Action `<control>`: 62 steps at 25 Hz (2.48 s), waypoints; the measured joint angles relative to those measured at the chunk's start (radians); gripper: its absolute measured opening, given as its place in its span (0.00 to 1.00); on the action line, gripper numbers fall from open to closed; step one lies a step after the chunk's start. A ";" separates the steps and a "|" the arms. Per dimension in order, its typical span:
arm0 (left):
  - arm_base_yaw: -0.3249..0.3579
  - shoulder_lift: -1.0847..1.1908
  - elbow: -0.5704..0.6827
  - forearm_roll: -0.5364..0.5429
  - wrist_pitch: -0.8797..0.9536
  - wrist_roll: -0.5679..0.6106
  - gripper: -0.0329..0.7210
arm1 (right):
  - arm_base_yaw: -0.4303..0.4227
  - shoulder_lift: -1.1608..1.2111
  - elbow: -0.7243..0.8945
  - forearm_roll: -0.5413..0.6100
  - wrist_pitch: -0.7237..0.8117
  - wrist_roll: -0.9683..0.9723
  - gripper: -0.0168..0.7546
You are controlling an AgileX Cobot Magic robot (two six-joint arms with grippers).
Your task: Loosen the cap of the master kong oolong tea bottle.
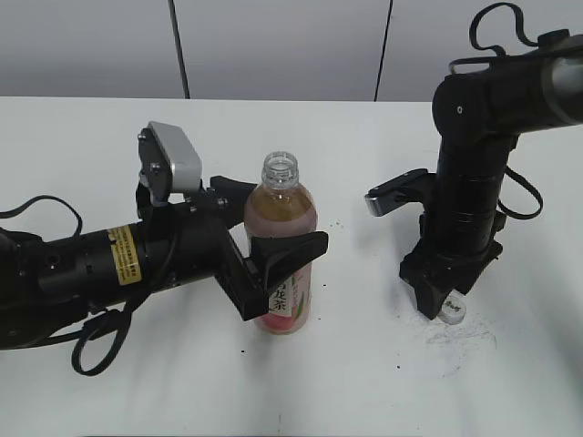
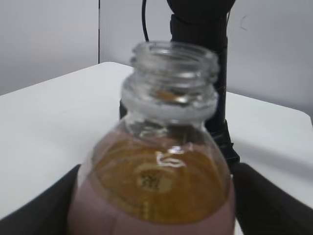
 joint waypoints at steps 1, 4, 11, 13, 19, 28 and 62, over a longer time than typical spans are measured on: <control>0.000 0.000 0.000 0.000 0.000 0.000 0.73 | 0.000 0.000 0.000 0.000 0.000 0.000 0.66; 0.000 0.000 0.000 0.005 -0.001 0.000 0.78 | 0.000 0.000 0.000 0.000 0.000 0.002 0.66; 0.000 0.000 0.000 -0.007 -0.001 0.000 0.82 | 0.000 0.000 0.000 0.000 0.000 0.004 0.66; 0.000 0.000 0.000 -0.024 -0.002 0.000 0.82 | 0.000 0.000 0.000 0.000 0.000 0.004 0.66; 0.000 -0.002 0.000 -0.079 -0.002 0.000 0.82 | 0.000 0.000 0.000 0.000 0.000 0.004 0.66; -0.001 -0.109 0.000 -0.088 -0.002 0.000 0.82 | 0.000 0.000 0.000 0.000 0.000 0.007 0.66; -0.001 -1.070 0.001 -0.630 1.605 -0.021 0.80 | 0.000 -0.161 0.000 -0.011 0.180 0.171 0.66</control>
